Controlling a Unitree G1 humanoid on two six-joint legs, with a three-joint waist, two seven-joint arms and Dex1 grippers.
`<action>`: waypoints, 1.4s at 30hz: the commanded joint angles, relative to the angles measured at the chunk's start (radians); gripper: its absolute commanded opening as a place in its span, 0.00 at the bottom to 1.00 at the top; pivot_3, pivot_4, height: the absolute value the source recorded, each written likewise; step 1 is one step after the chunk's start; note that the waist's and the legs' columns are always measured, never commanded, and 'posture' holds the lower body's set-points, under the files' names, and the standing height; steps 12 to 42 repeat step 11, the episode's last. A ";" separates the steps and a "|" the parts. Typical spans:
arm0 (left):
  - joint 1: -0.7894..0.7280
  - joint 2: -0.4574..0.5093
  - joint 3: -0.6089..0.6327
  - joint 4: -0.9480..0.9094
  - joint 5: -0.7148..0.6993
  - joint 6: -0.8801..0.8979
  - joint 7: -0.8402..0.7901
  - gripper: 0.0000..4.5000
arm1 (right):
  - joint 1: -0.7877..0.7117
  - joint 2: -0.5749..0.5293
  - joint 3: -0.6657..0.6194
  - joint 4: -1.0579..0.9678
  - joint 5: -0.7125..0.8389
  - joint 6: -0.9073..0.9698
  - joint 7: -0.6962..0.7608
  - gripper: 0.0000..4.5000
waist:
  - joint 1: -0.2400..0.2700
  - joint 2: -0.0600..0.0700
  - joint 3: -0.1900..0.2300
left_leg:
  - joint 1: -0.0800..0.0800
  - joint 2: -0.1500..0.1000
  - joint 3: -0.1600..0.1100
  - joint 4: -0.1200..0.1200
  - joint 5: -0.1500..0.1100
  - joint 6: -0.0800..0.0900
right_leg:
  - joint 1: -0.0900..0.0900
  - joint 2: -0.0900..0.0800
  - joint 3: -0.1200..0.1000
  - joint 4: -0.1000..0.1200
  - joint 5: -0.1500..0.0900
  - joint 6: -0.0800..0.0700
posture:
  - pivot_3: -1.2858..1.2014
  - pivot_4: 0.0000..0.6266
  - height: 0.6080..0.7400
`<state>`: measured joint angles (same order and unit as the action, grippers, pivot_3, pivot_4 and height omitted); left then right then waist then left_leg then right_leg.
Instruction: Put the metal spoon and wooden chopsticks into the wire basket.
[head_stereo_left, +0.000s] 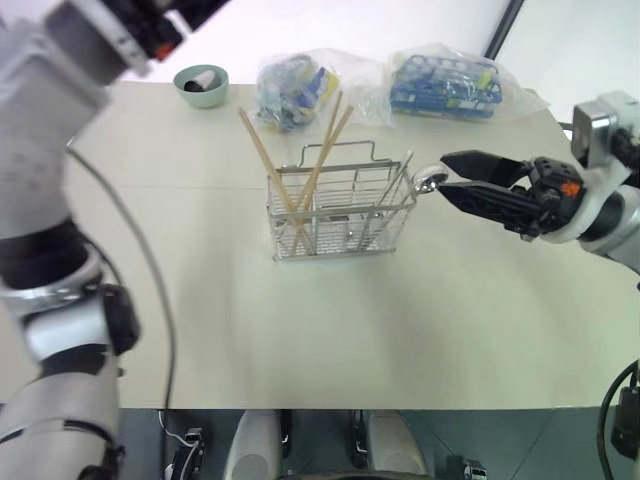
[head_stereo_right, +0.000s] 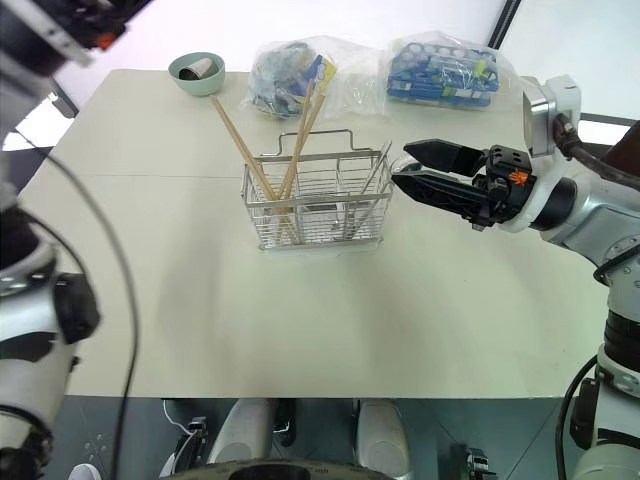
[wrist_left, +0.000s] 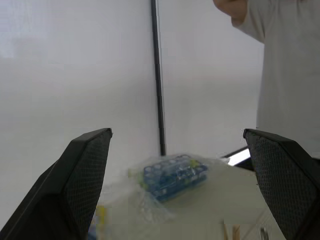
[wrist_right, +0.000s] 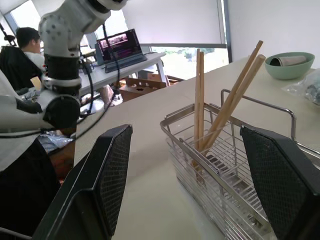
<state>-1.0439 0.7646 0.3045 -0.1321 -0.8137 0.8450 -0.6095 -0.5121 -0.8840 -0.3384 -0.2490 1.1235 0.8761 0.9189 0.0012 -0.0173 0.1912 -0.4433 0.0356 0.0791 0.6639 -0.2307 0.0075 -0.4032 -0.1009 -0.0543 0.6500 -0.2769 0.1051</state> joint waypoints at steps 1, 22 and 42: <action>0.155 0.271 0.004 0.003 -0.012 0.034 -0.359 0.98 | -0.002 -0.012 -0.017 -0.003 -0.016 -0.028 0.039 0.79 | -0.008 0.000 0.000 | 0.000 0.000 0.001 0.000 0.000 0.000 | -0.001 0.000 0.000 0.000 0.000 0.000 | 0.52 0.24 0.83; 0.458 0.356 0.081 -0.107 0.019 -0.055 -0.420 0.98 | 0.010 -0.006 0.037 0.011 -0.106 -0.071 0.128 0.79 | 0.008 0.000 0.000 | -0.001 0.003 0.001 -0.001 -0.001 0.000 | -0.001 -0.002 0.000 -0.001 -0.001 -0.003 | 0.52 0.24 0.83; 0.458 0.356 0.081 -0.107 0.019 -0.055 -0.420 0.98 | 0.010 -0.006 0.037 0.011 -0.106 -0.071 0.128 0.79 | 0.008 0.000 0.000 | -0.001 0.003 0.001 -0.001 -0.001 0.000 | -0.001 -0.002 0.000 -0.001 -0.001 -0.003 | 0.52 0.24 0.83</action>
